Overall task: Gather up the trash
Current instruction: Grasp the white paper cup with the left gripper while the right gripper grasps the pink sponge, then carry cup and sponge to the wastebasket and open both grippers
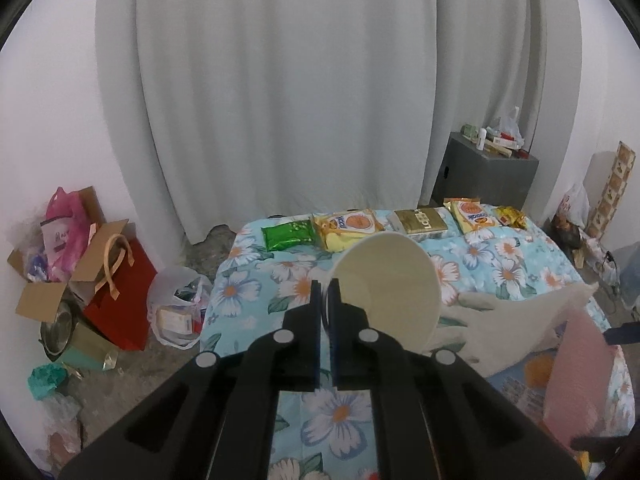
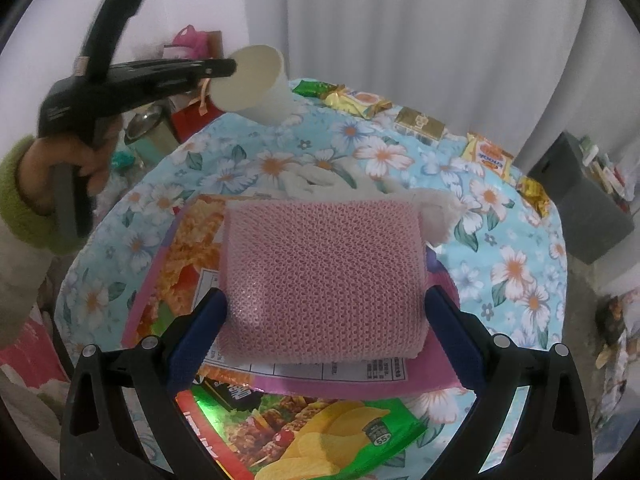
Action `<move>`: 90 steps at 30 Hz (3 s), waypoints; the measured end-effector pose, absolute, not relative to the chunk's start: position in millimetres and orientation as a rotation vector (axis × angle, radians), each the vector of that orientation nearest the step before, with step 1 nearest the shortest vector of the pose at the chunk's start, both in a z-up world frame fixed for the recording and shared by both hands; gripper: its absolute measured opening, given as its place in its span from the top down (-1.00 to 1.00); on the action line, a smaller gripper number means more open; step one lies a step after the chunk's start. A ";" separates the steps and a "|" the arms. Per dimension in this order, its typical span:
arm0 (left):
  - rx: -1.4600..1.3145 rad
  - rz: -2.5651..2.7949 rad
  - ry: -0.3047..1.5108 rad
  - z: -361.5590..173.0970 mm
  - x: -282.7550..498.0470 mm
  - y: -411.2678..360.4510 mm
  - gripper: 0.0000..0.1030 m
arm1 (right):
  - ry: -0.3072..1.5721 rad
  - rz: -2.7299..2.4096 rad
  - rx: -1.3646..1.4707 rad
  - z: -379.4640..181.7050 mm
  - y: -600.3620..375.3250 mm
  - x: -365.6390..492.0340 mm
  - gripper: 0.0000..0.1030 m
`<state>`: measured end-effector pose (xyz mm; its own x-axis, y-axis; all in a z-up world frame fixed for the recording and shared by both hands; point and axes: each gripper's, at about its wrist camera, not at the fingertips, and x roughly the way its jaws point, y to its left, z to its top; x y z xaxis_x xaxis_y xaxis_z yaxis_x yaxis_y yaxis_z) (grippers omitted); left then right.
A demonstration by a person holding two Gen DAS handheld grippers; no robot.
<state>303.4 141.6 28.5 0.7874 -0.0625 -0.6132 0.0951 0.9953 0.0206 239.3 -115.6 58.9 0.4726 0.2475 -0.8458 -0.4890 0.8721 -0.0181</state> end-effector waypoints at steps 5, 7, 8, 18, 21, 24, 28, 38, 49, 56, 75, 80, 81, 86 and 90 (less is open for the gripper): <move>0.048 -0.099 0.643 33.9 292.5 141.8 0.94 | 0.976 0.461 -0.263 59.1 -115.3 238.2 -0.84; 0.044 -0.104 0.634 36.2 288.6 141.8 0.94 | 0.973 0.455 -0.256 59.6 -115.3 237.8 -0.80; 0.041 -0.107 0.631 37.5 287.9 141.8 0.94 | 0.974 0.456 -0.247 59.9 -115.9 237.7 -0.79; 0.047 -0.119 0.604 50.6 282.9 134.2 0.94 | 0.937 0.447 -0.147 75.3 -137.3 231.9 -0.76; 0.048 -0.122 0.596 54.5 279.4 131.8 0.94 | 0.925 0.449 -0.108 81.7 -146.2 229.8 -0.76; 0.058 -0.130 0.580 61.7 274.4 126.2 0.94 | 0.906 0.442 -0.075 89.2 -156.2 226.3 -0.76; 0.071 -0.140 0.559 71.6 268.2 119.7 0.94 | 0.879 0.442 -0.012 98.9 -171.2 220.2 -0.76; 0.118 -0.202 0.507 97.1 244.9 82.4 0.94 | 0.817 0.408 0.092 117.2 -212.3 198.7 -0.76; 0.204 -0.395 0.452 116.5 212.4 -19.5 0.94 | 0.762 0.257 0.203 126.9 -296.2 140.0 -0.76; 0.264 -0.593 0.472 109.9 193.2 -126.7 0.94 | 0.768 0.098 0.296 112.0 -372.1 88.0 -0.76; 0.513 -1.050 0.924 -51.2 141.7 -472.0 0.93 | 0.988 -0.359 0.660 -44.6 -551.1 -15.1 -0.76; 0.505 -1.082 1.073 -105.1 146.9 -520.1 0.51 | 1.042 -0.440 0.681 -101.6 -577.1 2.7 -0.81; 0.520 -1.062 1.089 -115.4 146.7 -526.9 0.36 | 1.054 -0.466 0.677 -112.4 -580.4 4.7 -0.81; 0.492 -1.048 1.106 -122.3 144.4 -525.9 0.10 | 1.102 -0.554 0.701 -159.7 -594.8 3.0 -0.81; 0.477 -1.079 1.037 -100.4 139.4 -512.4 -0.02 | 1.086 -0.579 0.751 -160.9 -594.6 -8.4 -0.81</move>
<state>139.4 -512.4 -100.4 0.0921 -0.4861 -0.8690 0.8875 0.4358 -0.1497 -8.4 -594.6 -160.9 0.3651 -0.0565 -0.9292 0.7403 0.6228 0.2531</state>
